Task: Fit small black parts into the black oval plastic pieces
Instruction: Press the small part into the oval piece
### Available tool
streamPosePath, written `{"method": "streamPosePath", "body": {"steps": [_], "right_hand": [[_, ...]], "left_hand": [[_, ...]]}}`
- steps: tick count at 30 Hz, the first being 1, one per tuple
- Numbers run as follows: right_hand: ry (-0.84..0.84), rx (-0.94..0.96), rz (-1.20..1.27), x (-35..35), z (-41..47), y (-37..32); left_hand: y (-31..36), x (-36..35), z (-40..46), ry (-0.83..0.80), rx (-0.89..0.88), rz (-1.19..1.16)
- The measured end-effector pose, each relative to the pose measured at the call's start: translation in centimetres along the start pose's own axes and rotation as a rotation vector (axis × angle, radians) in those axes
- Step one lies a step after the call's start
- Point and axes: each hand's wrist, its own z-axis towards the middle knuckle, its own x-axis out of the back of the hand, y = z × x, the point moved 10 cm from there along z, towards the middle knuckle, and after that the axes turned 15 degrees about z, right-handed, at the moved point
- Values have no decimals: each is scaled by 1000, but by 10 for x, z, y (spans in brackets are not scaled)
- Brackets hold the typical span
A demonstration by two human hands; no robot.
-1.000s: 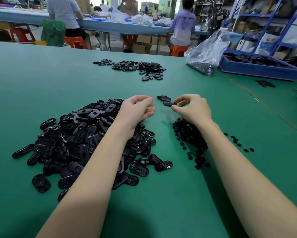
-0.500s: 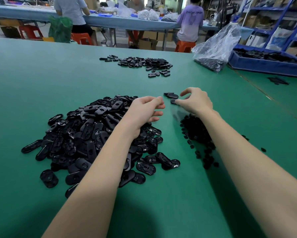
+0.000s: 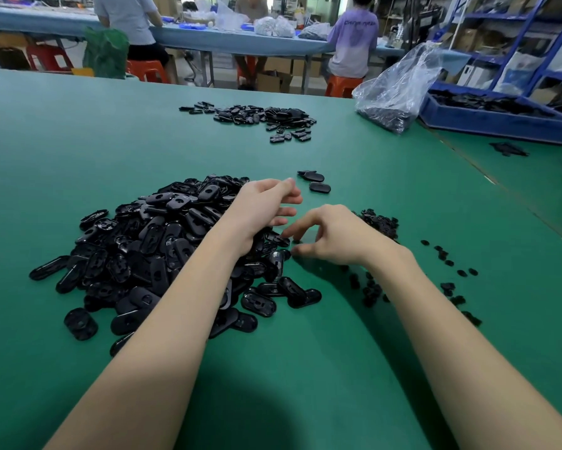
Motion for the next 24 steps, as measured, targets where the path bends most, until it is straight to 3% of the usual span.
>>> {"method": "streamPosePath", "body": {"steps": [5,11,18,24], "right_hand": [[123,13,-73,6,1,2],[157,115,-174,8,0,-6],[197,137,8,40,-6,-3],[184,48,62,60,-13,9]], "left_hand": [[1,-2,-3,-16,-17,39],[4,-3,-5,-23,-64,104],[9,-5,-7,-33,-113,235],[5,-19,-13,-152,-115,250]]}}
